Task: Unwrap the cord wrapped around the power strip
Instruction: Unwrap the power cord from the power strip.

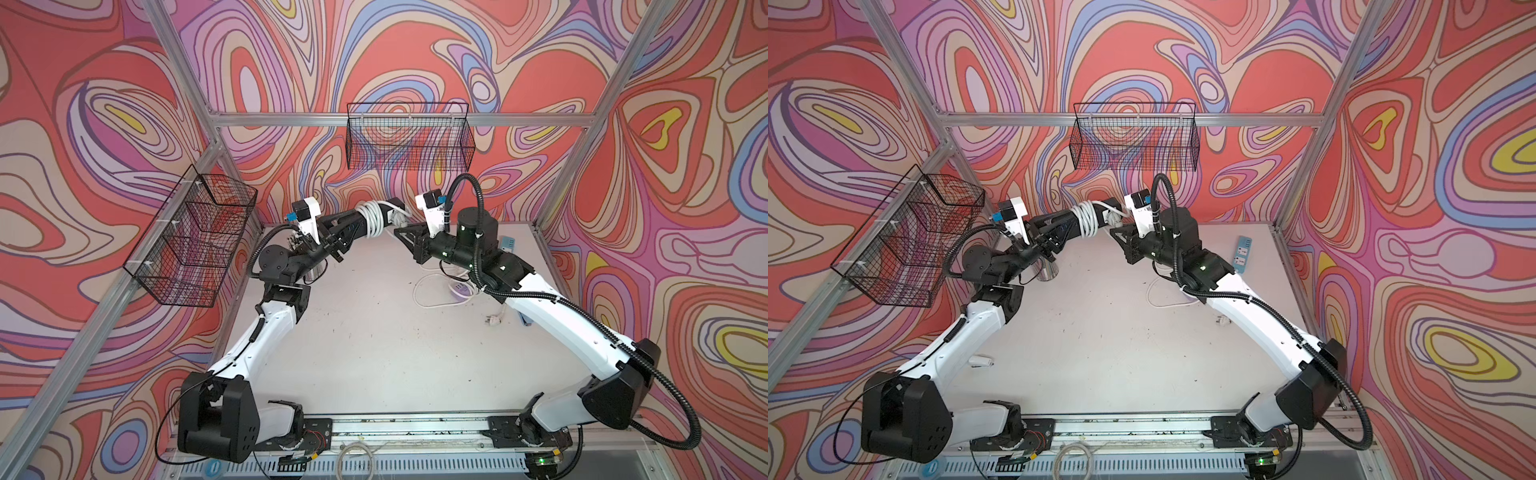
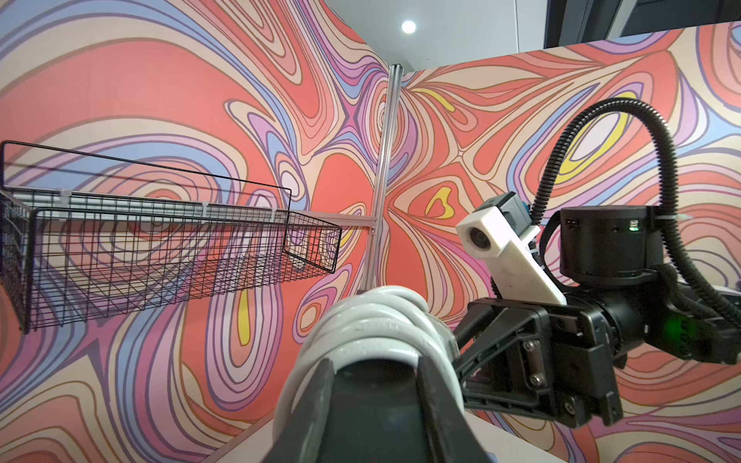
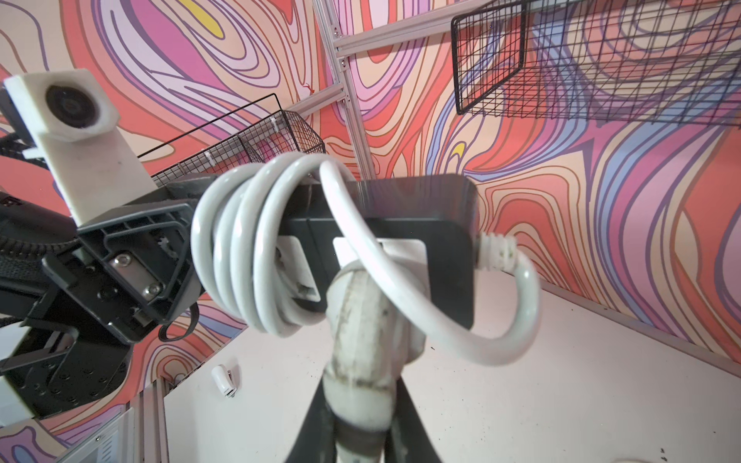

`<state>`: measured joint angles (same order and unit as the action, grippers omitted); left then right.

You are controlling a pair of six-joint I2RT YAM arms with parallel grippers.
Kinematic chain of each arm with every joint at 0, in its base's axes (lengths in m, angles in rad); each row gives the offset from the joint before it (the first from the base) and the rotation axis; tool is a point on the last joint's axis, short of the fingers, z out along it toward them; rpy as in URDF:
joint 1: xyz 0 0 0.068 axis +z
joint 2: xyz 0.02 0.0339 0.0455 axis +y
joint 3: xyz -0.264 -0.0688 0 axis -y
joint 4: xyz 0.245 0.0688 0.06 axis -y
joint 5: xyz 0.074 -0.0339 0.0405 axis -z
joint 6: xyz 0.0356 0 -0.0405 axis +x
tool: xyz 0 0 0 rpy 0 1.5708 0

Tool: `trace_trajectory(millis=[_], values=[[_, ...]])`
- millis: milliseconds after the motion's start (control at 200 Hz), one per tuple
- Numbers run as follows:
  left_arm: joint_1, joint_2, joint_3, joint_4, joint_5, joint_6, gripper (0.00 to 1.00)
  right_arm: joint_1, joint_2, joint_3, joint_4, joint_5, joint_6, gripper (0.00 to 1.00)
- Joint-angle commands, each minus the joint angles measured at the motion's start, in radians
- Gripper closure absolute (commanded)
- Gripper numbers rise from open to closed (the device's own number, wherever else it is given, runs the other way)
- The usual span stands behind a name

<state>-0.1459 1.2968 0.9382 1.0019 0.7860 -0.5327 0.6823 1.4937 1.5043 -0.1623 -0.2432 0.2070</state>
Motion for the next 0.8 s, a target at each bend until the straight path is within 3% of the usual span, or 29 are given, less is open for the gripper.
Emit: trace_trajectory(millis=[0,571,796], values=[[0.022,0.001,-0.003,0.059,-0.063,0.014,1.0,0.085,0.049,0.035,0.111,-0.007,0.026,1.0],[0.022,-0.001,-0.008,0.066,-0.073,0.011,1.0,0.242,0.182,0.136,0.094,0.07,-0.003,1.0],[0.022,-0.008,-0.01,0.058,-0.076,0.021,1.0,0.241,0.139,0.125,0.05,0.138,-0.044,1.0]])
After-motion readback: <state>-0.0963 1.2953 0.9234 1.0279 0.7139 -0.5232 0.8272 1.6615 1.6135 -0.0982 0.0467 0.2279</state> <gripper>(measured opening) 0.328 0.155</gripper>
